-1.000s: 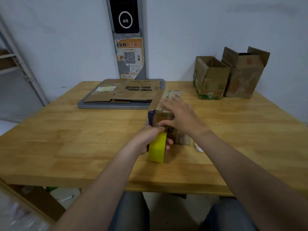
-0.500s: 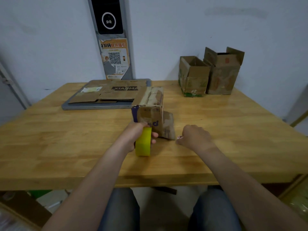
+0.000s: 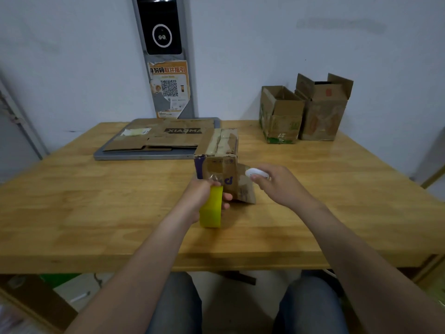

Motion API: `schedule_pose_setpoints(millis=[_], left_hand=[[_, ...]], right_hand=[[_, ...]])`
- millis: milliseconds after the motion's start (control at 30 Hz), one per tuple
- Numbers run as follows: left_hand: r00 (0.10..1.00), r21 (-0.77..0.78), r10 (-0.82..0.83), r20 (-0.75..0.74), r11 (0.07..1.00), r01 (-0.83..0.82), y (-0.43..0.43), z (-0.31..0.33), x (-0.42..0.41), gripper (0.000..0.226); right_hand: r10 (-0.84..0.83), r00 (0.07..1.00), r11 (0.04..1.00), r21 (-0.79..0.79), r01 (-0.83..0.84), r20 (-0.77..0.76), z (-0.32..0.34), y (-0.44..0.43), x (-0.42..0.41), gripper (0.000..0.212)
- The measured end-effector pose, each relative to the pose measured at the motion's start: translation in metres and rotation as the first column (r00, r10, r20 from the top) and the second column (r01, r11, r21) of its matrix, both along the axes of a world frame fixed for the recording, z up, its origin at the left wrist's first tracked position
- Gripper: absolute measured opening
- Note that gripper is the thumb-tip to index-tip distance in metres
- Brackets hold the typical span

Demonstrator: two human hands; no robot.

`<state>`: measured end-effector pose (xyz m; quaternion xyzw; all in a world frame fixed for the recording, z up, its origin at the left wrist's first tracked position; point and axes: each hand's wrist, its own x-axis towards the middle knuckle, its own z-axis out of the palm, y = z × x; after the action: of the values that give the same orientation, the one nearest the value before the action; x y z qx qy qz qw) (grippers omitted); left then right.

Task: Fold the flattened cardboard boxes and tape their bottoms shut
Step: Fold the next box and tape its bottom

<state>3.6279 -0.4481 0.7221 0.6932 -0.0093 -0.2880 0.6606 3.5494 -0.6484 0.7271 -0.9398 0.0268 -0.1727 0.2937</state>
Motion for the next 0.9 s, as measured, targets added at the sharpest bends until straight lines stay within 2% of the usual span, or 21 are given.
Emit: schedule_pose_setpoints(millis=[67, 167, 300, 467, 700, 900], left_hand=[[1.0, -0.032, 0.02, -0.011, 0.999, -0.02, -0.001, -0.001, -0.001, 0.021], [0.999, -0.056, 0.04, 0.01, 0.998, -0.04, -0.001, -0.002, -0.004, 0.017], [0.996, -0.037, 0.058, 0.068, 0.998, -0.056, -0.001, -0.001, -0.006, 0.019], [0.989, -0.044, 0.076, 0.127, 0.997, -0.071, 0.0, -0.005, -0.006, 0.024], [0.994, -0.023, 0.04, 0.098, 0.999, -0.038, 0.0, -0.003, 0.002, 0.026], [0.996, 0.038, 0.007, 0.092, 0.999, -0.011, -0.002, 0.001, 0.003, 0.015]], right_hand=[[0.052, 0.998, 0.998, -0.048, -0.05, 0.042, 0.013, 0.012, 0.006, 0.017], [0.115, 0.993, 0.977, -0.184, -0.108, 0.029, 0.031, 0.037, 0.022, 0.02], [0.11, 0.993, 0.869, -0.482, -0.114, -0.038, 0.043, 0.064, 0.043, 0.022], [0.029, 0.994, 0.756, -0.648, -0.088, -0.102, 0.05, 0.081, 0.057, 0.025], [-0.018, 0.988, 0.635, -0.766, -0.105, -0.151, 0.06, 0.094, 0.056, 0.024], [-0.075, 0.99, 0.717, -0.696, -0.029, -0.119, 0.052, 0.055, 0.037, 0.024]])
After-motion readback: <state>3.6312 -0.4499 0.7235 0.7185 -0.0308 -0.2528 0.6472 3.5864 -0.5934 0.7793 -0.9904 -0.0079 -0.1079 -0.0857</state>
